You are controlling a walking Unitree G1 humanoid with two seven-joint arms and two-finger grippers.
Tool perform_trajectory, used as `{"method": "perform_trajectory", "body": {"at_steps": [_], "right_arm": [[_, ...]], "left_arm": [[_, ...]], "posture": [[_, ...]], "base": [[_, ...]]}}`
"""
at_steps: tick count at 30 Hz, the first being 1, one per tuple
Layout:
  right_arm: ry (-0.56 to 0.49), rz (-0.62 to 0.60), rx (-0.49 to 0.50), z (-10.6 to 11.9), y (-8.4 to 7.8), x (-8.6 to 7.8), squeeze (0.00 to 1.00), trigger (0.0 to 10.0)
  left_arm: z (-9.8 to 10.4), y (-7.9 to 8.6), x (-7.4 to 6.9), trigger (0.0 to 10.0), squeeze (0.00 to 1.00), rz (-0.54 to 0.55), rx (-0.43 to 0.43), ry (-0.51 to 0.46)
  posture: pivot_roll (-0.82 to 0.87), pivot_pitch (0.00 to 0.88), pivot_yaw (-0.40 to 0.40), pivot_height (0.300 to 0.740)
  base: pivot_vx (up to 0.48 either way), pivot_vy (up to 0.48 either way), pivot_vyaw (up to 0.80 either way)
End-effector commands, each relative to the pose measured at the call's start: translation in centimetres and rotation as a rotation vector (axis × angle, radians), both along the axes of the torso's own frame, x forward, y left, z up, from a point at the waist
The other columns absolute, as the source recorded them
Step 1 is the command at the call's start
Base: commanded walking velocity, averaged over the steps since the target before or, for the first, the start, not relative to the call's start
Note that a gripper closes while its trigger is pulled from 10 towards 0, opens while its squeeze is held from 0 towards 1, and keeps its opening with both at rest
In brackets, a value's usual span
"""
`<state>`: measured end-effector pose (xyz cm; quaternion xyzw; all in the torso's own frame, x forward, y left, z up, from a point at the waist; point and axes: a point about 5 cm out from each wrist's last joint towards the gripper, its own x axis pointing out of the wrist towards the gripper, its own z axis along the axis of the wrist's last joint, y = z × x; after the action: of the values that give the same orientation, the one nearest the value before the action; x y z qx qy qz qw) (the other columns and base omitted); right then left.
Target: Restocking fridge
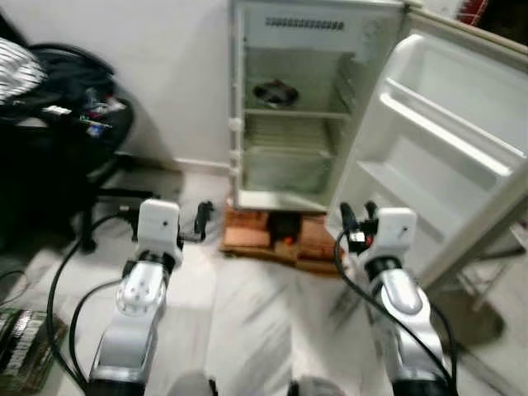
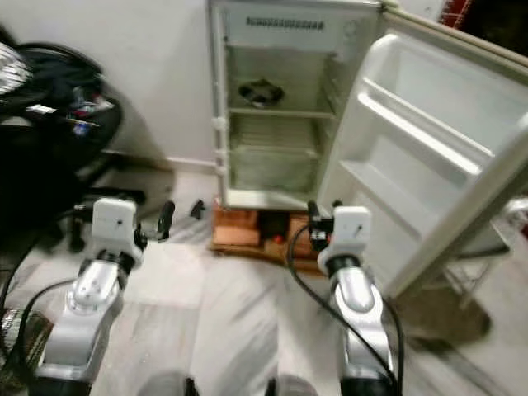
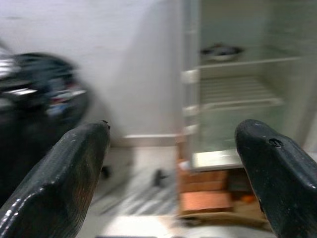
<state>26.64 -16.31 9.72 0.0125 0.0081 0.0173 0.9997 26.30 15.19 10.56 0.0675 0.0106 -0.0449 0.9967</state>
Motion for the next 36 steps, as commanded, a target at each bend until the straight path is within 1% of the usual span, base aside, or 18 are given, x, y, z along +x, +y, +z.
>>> {"method": "perform_trajectory", "body": {"at_steps": [1,3,10,18,22,25,31,36], "right_arm": [[0.011,0.005,0.001,-0.1,0.0,0.1,0.0,10.0],[0.012,0.008,-0.002,-0.2,0.0,0.1,0.0,10.0],[0.01,0.024,0.001,-0.1,0.7,0.4,0.0,10.0],[0.007,0.025,0.001,-0.1,0.7,0.5,0.0,10.0],[0.004,0.029,0.003,0.0,0.9,0.7,0.0,10.0],[-0.002,0.031,0.003,0.1,0.9,0.9,0.0,10.0],[-0.024,0.036,0.016,0.4,1.0,1.0,0.0,10.0],[-0.025,0.037,0.017,0.4,1.1,1.0,0.0,10.0]], "left_arm": [[-0.5,0.0,-0.1,10.0,0.0,0.004,0.012,0.025],[-0.5,0.0,-0.1,10.0,0.0,0.005,0.02,0.03],[-0.6,0.0,0.0,10.0,0.0,-0.002,0.024,0.034],[-1.0,-0.1,-0.2,10.0,0.0,-0.005,0.039,0.051],[-0.8,-0.1,0.1,10.0,0.0,-0.011,0.048,0.049],[-0.7,-0.1,0.3,10.0,0.0,-0.005,0.049,0.049],[-0.8,0.1,0.2,10.0,0.0,-0.004,0.069,0.059],[-0.9,0.1,0.2,10.0,0.0,-0.004,0.069,0.06]], "posture": [[0.04,0.077,-0.025,0.74],[0.05,0.078,-0.027,0.74],[0.05,0.078,-0.027,0.74],[0.05,0.078,-0.027,0.74],[0.05,0.099,-0.02,0.74],[0.05,0.095,-0.018,0.74],[0.05,0.093,-0.015,0.74],[0.05,0.093,-0.015,0.74]], "base": [[0.0,0.0,0.0],[0.0,-0.148,0.0],[0.0,-0.48,0.0],[0.0,-0.48,0.0],[0.0,-0.48,0.0],[0.0,-0.48,0.0],[0.0,-0.474,0.0],[0.0,-0.461,0.0]]}}
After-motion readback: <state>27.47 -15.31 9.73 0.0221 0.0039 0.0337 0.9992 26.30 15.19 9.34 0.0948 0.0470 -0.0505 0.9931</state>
